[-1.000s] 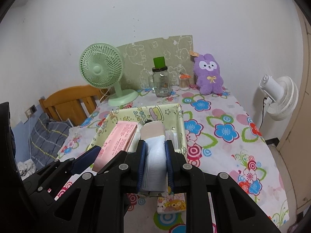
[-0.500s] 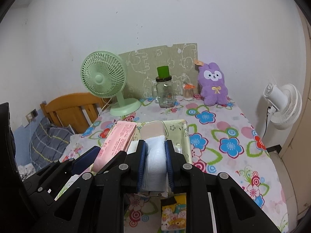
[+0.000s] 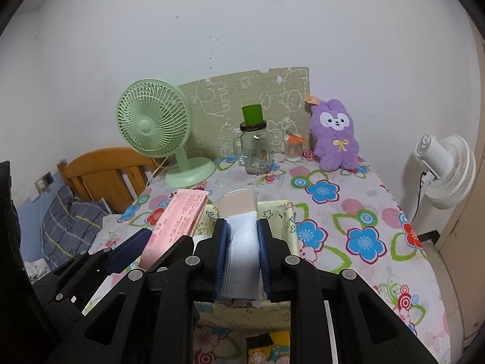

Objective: Organize soft objects
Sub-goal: 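Carry the pink paper pack and white roll over the box opening, then lower the pink pack and white roll into the box and open both grippers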

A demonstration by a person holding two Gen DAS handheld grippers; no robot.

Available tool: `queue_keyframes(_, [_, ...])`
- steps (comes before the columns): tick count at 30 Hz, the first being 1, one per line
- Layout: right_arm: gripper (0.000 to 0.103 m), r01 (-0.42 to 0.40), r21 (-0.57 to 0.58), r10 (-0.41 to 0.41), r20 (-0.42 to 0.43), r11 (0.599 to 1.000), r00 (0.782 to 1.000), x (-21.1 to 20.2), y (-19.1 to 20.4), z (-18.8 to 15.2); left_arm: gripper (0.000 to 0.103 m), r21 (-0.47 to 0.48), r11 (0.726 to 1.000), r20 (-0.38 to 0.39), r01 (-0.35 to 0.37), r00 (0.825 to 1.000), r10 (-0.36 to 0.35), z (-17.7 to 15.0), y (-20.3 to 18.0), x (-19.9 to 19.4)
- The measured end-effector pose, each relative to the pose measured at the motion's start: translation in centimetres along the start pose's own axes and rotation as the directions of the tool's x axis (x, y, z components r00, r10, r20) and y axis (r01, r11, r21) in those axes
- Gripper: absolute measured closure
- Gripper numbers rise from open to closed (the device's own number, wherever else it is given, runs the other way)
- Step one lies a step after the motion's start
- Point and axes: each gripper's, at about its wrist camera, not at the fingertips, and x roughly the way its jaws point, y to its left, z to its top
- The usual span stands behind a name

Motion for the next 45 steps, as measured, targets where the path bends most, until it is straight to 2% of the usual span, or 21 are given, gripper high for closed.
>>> queue_keyframes(22, [0.080, 0.011, 0.018, -0.009, -0.110, 1.000, 0.994, 6.6, -0.9, -0.8, 0.063, -0.016, 1.000, -0.082, 0.024, 0.996, -0.025, -1.3, 1.1, 4.8])
queue_keyframes(23, [0.080, 0.011, 0.017, -0.009, -0.114, 1.000, 0.993, 6.9, -0.9, -0.8, 0.061, -0.015, 1.000, -0.086, 0.024, 0.996, -0.026, -1.4, 1.1, 5.0])
queue_keyframes(25, [0.080, 0.009, 0.017, -0.007, -0.121, 1.000, 0.993, 7.2, -0.8, -0.9, 0.048, -0.014, 1.000, -0.091, 0.026, 0.995, -0.027, -1.5, 1.3, 5.2])
queue_keyframes(35, [0.080, -0.025, 0.020, 0.028, -0.154, 0.999, 0.988, 9.0, -0.5, -1.2, 0.029, -0.020, 1.000, -0.118, 0.019, 0.993, -0.021, -2.0, 1.7, 6.0])
queue_keyframes(38, [0.072, -0.002, 0.005, 0.002, -0.171, 1.000, 0.985, 9.6, -0.4, -1.4, 0.026, -0.012, 1.000, -0.132, 0.016, 0.991, -0.018, -2.0, 1.5, 6.3])
queue_keyframes(40, [0.059, 0.011, 0.007, -0.010, -0.178, 1.000, 0.984, 9.7, -0.6, -1.4, 0.021, -0.016, 1.000, -0.139, 0.010, 0.990, -0.012, -2.1, 1.6, 6.4])
queue_keyframes(41, [0.056, 0.017, 0.012, -0.015, -0.172, 1.000, 0.985, 9.6, -0.7, -1.4, 0.019, -0.024, 1.000, -0.147, 0.015, 0.989, -0.018, -2.1, 1.7, 6.5])
queue_keyframes(43, [0.035, 0.007, 0.018, -0.004, -0.159, 1.000, 0.987, 9.3, -0.9, -1.4, 0.016, -0.035, 0.999, -0.152, 0.025, 0.988, -0.030, -2.0, 1.8, 6.5])
queue_keyframes(45, [0.027, 0.001, 0.007, 0.000, -0.144, 1.000, 0.990, 9.0, -0.9, -1.3, 0.014, -0.035, 0.999, -0.149, 0.026, 0.988, -0.031, -2.0, 1.7, 6.3])
